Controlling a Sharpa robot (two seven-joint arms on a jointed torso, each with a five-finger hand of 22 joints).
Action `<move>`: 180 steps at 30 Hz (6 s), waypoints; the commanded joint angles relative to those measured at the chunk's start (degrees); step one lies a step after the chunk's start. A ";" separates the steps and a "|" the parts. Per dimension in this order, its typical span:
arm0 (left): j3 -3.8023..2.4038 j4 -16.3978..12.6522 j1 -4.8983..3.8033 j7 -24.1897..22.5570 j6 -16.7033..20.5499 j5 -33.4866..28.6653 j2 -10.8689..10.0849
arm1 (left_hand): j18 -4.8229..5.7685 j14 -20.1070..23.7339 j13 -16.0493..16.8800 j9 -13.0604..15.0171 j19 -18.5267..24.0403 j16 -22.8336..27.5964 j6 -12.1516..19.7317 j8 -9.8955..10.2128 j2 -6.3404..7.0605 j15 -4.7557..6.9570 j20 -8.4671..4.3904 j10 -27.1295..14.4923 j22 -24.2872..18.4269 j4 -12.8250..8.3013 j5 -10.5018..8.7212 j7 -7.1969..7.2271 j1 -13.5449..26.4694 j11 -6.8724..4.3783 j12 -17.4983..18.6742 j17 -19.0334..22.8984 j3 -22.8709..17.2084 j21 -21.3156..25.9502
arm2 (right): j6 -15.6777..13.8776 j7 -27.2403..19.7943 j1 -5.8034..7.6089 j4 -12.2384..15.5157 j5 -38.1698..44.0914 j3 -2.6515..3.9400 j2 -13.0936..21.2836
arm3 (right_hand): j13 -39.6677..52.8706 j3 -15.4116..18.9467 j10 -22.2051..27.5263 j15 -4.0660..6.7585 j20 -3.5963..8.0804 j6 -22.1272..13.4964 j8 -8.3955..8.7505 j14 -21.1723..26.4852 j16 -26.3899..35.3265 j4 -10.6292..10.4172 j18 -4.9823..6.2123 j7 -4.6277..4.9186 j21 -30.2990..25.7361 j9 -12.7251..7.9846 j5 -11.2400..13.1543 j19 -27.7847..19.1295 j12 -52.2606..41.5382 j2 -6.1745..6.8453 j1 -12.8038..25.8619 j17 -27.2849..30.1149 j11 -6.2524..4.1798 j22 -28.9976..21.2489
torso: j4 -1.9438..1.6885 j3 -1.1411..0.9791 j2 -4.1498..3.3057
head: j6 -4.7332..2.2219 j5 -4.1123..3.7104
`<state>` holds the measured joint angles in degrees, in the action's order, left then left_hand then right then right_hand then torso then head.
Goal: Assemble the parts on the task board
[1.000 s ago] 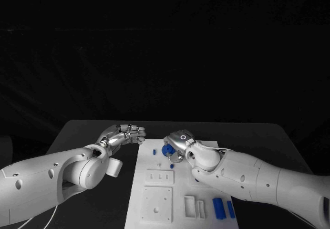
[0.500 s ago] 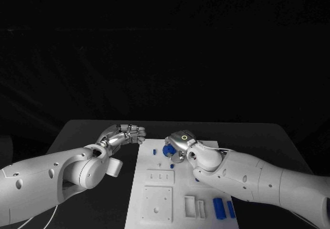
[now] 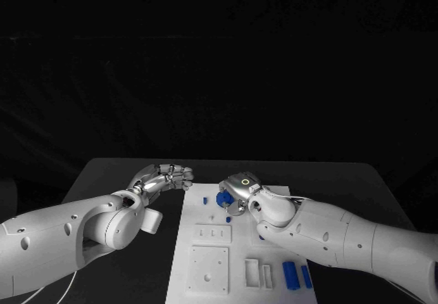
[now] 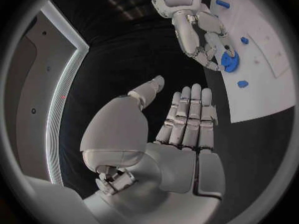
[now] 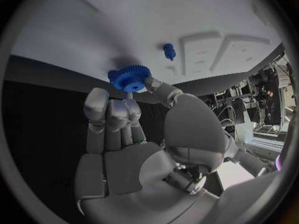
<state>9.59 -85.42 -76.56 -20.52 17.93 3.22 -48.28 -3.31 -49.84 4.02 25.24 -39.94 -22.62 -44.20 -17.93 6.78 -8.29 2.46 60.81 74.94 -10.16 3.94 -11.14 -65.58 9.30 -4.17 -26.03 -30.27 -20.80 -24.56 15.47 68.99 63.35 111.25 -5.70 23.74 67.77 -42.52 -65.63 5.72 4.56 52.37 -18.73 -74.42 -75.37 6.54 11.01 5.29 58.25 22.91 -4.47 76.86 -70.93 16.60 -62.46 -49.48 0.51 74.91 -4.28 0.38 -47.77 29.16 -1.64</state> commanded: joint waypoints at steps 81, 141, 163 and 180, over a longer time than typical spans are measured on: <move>-0.06 0.15 -0.08 -0.20 -0.78 0.19 0.10 | -0.58 -0.42 -0.08 -0.18 -0.29 0.45 -0.02 0.44 -0.02 -0.21 0.26 0.06 0.89 -0.47 -0.27 -0.15 1.03 0.46 0.31 -0.16 -0.04 0.26 | 5.73 -4.65 -0.65 -1.22 -11.13 -0.11 0.91 | -0.40 -7.04 2.02 -0.51 0.31 -4.43 3.25 -0.04 1.42 0.21 3.99 2.23 -0.07 -1.22 -21.98 -0.78 1.19 -5.89 3.82 -1.89 0.54 1.16 | -0.08 0.07 0.00 | -0.38 -0.07; -0.05 0.30 -0.08 -0.31 -0.75 0.19 -0.46 | -0.62 -0.45 -0.07 -0.21 -0.29 0.50 -0.04 0.44 -0.06 -0.21 0.26 0.06 0.92 -0.68 -0.25 -0.14 1.00 0.46 0.30 -0.20 -0.21 0.25 | -0.19 -4.31 -0.63 6.16 -12.63 1.58 7.63 | 0.12 -12.81 1.39 -0.80 0.47 -5.65 2.39 -0.39 1.70 7.76 3.99 2.58 0.60 -0.33 -33.55 -0.40 0.73 -10.42 7.10 -3.14 0.87 0.88 | 0.06 -0.02 0.04 | -0.40 -0.05; -0.03 3.86 -0.05 -0.90 -1.27 0.33 0.09 | -0.66 -1.44 0.19 -0.19 -0.49 -0.03 -0.37 0.26 -0.13 -0.02 0.16 1.63 1.09 -1.03 -0.29 -0.02 1.19 0.10 -0.33 -0.57 -0.29 -0.04 | 4.33 -23.91 3.05 5.69 -40.32 6.67 22.78 | -0.99 5.72 4.15 -1.46 0.48 -3.40 0.61 -0.09 2.45 9.21 3.99 3.31 0.18 0.89 -8.22 -1.60 1.69 -3.73 1.36 -3.59 1.59 0.97 | 1.48 -0.83 0.85 | -1.33 -0.91; -0.01 4.04 0.29 -1.02 -2.18 0.34 0.62 | -0.61 -1.44 0.24 -0.21 -0.42 -0.04 -0.40 0.25 -0.20 0.00 0.13 2.10 1.10 -1.16 -0.32 0.00 1.26 -0.08 -0.48 -0.62 -0.29 -0.07 | 7.74 -26.46 -0.43 -3.02 -37.69 6.63 20.10 | -1.24 12.01 5.03 -1.48 0.34 -3.36 0.84 0.25 2.66 10.04 3.99 3.29 0.22 0.90 -10.57 -2.75 1.79 -4.68 -1.10 -3.87 1.57 1.02 | 2.07 -2.22 0.75 | -0.18 -1.36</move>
<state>9.62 -81.30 -76.32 -20.67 16.99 3.28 -47.85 -3.01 -50.91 4.21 25.10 -40.15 -22.40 -44.20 -17.70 6.56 -8.30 2.67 62.55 74.94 -10.96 3.94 -11.14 -64.91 9.19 -4.40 -26.59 -30.44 -20.81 -18.91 -9.09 68.93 60.71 72.72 0.93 44.05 66.58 -30.91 -61.09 4.17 4.94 48.04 -17.92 -74.65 -73.06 16.59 8.73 7.73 58.56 23.78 -14.87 74.58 -69.43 11.91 -62.92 -53.26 1.96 74.92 -2.26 -1.47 -46.94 28.81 -3.01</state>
